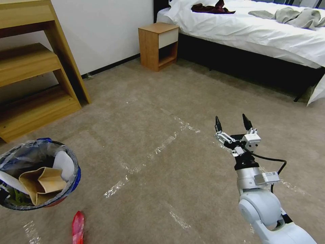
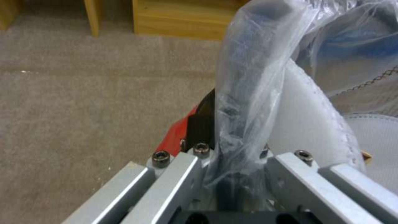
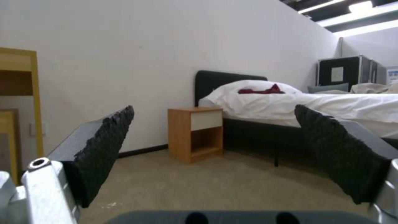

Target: Pick up the trash bin and place the garbage on the floor into it.

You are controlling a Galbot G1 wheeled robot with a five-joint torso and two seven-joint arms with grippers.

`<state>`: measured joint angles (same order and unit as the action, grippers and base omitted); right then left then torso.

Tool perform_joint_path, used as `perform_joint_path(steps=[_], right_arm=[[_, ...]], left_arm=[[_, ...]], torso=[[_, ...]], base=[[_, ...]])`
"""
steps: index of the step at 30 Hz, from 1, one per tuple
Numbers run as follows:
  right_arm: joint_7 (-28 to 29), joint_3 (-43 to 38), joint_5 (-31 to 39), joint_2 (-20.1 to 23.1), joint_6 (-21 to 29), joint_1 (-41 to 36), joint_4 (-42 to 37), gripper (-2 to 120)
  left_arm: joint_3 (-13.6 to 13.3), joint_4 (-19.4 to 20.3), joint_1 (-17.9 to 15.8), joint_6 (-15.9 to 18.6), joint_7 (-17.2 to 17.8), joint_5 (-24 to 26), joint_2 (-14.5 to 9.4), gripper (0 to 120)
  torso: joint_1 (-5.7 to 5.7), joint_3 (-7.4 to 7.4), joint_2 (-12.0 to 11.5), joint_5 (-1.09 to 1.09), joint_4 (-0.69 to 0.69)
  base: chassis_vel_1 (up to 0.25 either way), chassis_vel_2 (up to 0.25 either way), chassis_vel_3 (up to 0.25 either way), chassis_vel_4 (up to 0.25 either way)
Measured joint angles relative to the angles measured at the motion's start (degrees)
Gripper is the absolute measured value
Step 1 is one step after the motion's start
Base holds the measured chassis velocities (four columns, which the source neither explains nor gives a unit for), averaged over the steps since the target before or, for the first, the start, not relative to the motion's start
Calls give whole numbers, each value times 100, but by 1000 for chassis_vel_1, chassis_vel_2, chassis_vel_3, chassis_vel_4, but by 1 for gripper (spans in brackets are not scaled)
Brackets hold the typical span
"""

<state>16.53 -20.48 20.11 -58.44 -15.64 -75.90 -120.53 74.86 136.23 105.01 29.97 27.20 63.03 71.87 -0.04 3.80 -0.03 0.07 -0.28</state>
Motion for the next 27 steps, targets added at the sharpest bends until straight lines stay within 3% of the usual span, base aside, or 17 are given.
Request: perform_joint_path(steps=[27], right_arm=[[16, 64, 1, 17, -49, 68, 86, 99]], left_arm=[[-27, -1, -11, -9, 2, -67, 59, 2]], torso=[[1, 0, 0, 1, 1]], base=[[-93, 101, 98, -97]])
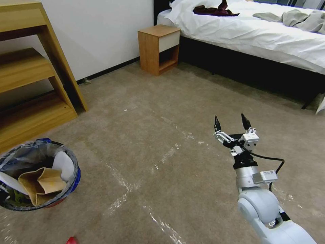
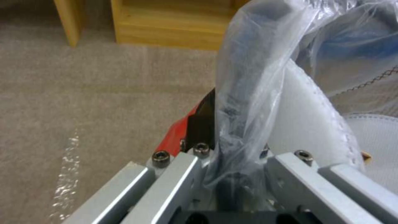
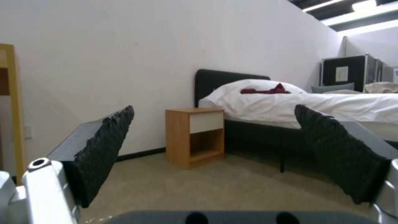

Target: Pick up the trash bin and place the garbage on the floor into it.

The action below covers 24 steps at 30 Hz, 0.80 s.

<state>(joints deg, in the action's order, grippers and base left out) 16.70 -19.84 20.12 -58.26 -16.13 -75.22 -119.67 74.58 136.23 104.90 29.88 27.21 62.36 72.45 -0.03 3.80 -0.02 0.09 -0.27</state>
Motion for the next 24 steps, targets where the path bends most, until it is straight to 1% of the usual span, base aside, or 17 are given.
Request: perform_joint_path(steps=[24], right_arm=[[1, 36, -40, 18, -19, -12, 7, 99]], left_arm=[[-10, -31, 9, -25, -17, -38, 23, 2]], torso=[[0, 0, 0, -1, -1]], base=[[-100, 97, 97, -103]])
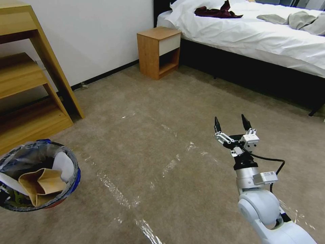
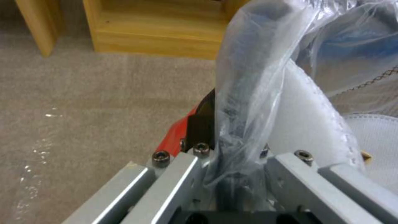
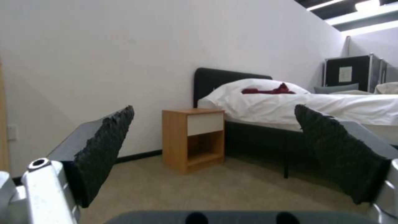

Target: Pick up the trash bin and place the garbage on the floor into it.

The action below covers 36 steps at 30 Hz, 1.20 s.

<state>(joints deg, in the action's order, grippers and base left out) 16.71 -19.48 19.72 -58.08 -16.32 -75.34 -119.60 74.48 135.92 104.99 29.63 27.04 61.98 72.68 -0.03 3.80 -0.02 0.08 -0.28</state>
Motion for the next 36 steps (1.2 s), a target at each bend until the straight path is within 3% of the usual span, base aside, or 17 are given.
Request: perform_joint_path(steps=[36], right_arm=[[1, 365, -51, -8, -1, 189, 126, 98]], left_arm=[[-16, -101, -80, -14, 4, -28, -76, 2]], torso=[[1, 0, 0, 1, 1]], base=[[-98, 96, 96, -98]])
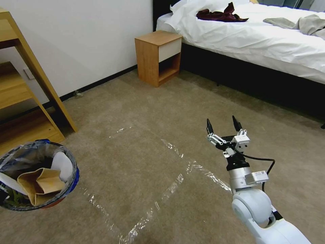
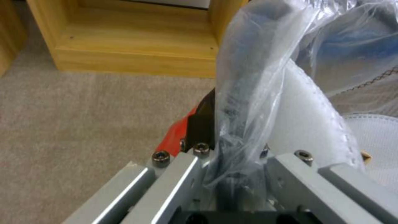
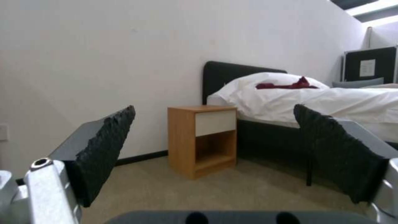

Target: Pick up the trash bin and place the garbage on the floor into it.

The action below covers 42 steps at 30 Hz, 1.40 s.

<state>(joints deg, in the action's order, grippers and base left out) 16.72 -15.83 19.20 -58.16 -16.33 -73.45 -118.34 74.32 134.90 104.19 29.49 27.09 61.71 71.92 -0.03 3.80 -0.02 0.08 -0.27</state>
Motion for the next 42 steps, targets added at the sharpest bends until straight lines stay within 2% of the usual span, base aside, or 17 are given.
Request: perform_joint_path(steps=[42], right_arm=[[10, 165, -92, 10, -29, 57, 43, 99]], left_arm=[[29, -42, -12, 48, -52, 25, 8, 2]], torso=[[0, 0, 0, -2, 0]], base=[[-97, 97, 96, -98]])
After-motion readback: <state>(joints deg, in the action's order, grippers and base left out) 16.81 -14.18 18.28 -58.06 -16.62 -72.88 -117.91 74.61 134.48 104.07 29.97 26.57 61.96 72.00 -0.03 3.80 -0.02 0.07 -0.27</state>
